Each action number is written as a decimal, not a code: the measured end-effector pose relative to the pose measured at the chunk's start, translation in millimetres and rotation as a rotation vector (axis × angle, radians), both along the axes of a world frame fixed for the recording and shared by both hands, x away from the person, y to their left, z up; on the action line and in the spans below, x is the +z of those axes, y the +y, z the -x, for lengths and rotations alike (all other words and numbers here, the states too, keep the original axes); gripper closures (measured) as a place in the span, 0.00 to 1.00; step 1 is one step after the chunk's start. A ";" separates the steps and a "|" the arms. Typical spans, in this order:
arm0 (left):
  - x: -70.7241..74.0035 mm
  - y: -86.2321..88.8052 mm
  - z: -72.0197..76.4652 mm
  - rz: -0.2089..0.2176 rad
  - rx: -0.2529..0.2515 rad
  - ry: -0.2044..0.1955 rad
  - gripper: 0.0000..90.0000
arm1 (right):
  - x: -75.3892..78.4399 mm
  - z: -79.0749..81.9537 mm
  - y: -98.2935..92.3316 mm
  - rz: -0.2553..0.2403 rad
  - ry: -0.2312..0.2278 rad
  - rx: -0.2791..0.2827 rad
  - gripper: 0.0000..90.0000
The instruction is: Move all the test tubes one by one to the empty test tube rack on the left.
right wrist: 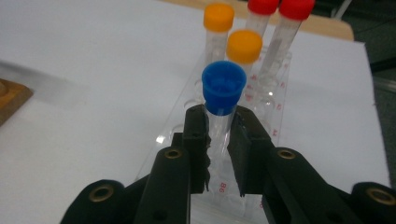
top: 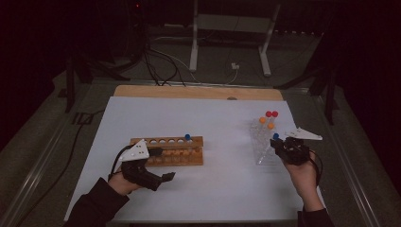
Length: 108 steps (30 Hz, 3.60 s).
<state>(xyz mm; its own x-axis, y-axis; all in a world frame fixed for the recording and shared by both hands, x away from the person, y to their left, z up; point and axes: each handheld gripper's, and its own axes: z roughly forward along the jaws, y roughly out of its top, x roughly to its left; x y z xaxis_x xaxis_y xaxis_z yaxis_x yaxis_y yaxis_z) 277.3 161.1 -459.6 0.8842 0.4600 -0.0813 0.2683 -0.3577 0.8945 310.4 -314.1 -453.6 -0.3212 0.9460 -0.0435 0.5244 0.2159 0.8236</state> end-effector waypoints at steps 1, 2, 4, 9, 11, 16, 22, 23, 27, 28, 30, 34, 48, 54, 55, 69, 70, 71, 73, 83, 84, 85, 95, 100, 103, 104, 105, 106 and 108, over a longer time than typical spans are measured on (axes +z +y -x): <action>0.1 -0.1 0.1 -0.002 0.001 -0.002 0.04 | 2.1 1.1 0.0 0.000 -0.007 0.000 0.85; 0.2 -0.2 0.2 -0.003 0.000 -0.001 0.04 | 4.3 2.4 -0.1 -0.003 -0.014 -0.001 0.85; 0.6 -0.1 0.1 -0.005 -0.001 -0.004 0.04 | 8.9 5.0 -0.2 -0.002 -0.030 0.001 0.85; 2.2 0.0 0.5 0.000 -0.004 -0.002 0.04 | 20.5 12.8 1.1 0.002 -0.074 0.002 0.85; 2.8 -0.5 0.8 0.001 -0.008 -0.002 0.04 | 25.0 15.9 1.6 -0.002 -0.096 0.007 0.85; 5.0 -2.5 1.9 0.001 -0.016 -0.004 0.04 | 33.1 22.5 7.5 -0.018 -0.125 0.046 0.85; 8.1 -5.6 3.1 0.008 -0.024 -0.007 0.04 | 35.1 27.2 26.7 -0.004 -0.129 0.111 0.85; 8.5 -6.2 3.1 0.008 -0.024 -0.009 0.04 | 34.9 27.9 30.0 -0.005 -0.127 0.122 0.85; 8.7 -9.8 2.2 0.016 -0.037 -0.007 0.04 | 32.5 29.8 43.0 -0.008 -0.111 0.171 0.85; 7.9 -11.0 2.1 0.019 -0.039 -0.008 0.05 | 31.3 30.0 46.4 -0.007 -0.106 0.183 0.85; 5.5 -13.9 1.1 0.011 -0.043 -0.004 0.05 | 28.9 30.0 52.7 -0.003 -0.097 0.205 0.85; 4.6 -20.4 -0.3 0.009 -0.060 0.008 0.05 | 25.5 31.5 63.3 -0.004 -0.085 0.242 0.85; 19.0 -53.9 -4.3 0.012 -0.126 -0.024 0.06 | 11.9 44.1 101.7 0.012 -0.030 0.372 0.85; 24.4 -68.5 -7.1 0.007 -0.154 -0.033 0.07 | 4.5 49.0 116.9 0.030 -0.010 0.434 0.85; 25.6 -71.1 -8.1 0.005 -0.160 -0.033 0.07 | 3.6 49.6 118.9 0.031 -0.005 0.443 0.85; 38.9 -117.1 -22.3 -0.012 -0.174 -0.066 0.26 | 2.7 52.2 122.9 0.025 0.003 0.464 0.85; 38.4 -120.4 -23.1 -0.014 -0.177 -0.067 0.28 | 3.0 52.4 123.0 0.025 0.001 0.465 0.85; 37.8 -123.3 -23.9 -0.011 -0.181 -0.069 0.31 | 3.2 52.6 123.0 0.024 0.000 0.466 0.85; 36.7 -128.5 -25.0 -0.010 -0.182 -0.072 0.37 | 3.5 52.7 122.9 0.024 0.001 0.467 0.85; 28.2 -146.7 -27.4 -0.011 -0.203 -0.082 0.60 | 3.9 52.8 122.3 0.024 0.000 0.468 0.85; 27.4 -148.0 -27.8 -0.014 -0.205 -0.079 0.62 | 4.0 53.0 122.3 0.024 0.001 0.468 0.85; 26.6 -149.0 -28.1 -0.017 -0.210 -0.079 0.64 | 4.0 53.1 122.4 0.024 0.001 0.469 0.85; 24.8 -156.2 -27.9 -0.056 -0.212 -0.086 0.84 | 3.6 53.1 123.0 0.021 0.002 0.466 0.85; 26.8 -154.8 -28.1 -0.056 -0.204 -0.094 0.86 | 4.3 53.2 122.3 0.012 -0.001 0.465 0.84; 30.4 -152.6 -27.6 -0.054 -0.194 -0.103 0.86 | 4.6 53.6 121.8 0.008 -0.012 0.463 0.75; 31.9 -151.4 -27.2 -0.046 -0.190 -0.104 0.86 | 4.8 53.5 121.4 0.005 -0.017 0.459 0.72; 33.6 -150.3 -26.9 -0.042 -0.183 -0.109 0.86 | 5.2 53.3 120.3 -0.003 -0.017 0.458 0.69; 35.6 -148.6 -26.8 -0.039 -0.179 -0.110 0.86 | 5.7 53.3 119.3 -0.015 -0.022 0.453 0.67; 39.6 -145.0 -26.7 -0.037 -0.171 -0.122 0.86 | 6.9 53.1 117.1 -0.027 -0.027 0.450 0.61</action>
<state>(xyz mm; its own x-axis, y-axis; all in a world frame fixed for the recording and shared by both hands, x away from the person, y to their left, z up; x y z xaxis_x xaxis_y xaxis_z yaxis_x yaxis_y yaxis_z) 304.0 16.1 -420.0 0.9520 0.3029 0.0448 0.0917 -0.4219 0.9020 257.3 -197.0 -446.6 -0.6997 0.7136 -0.0349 0.3617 0.3959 0.8441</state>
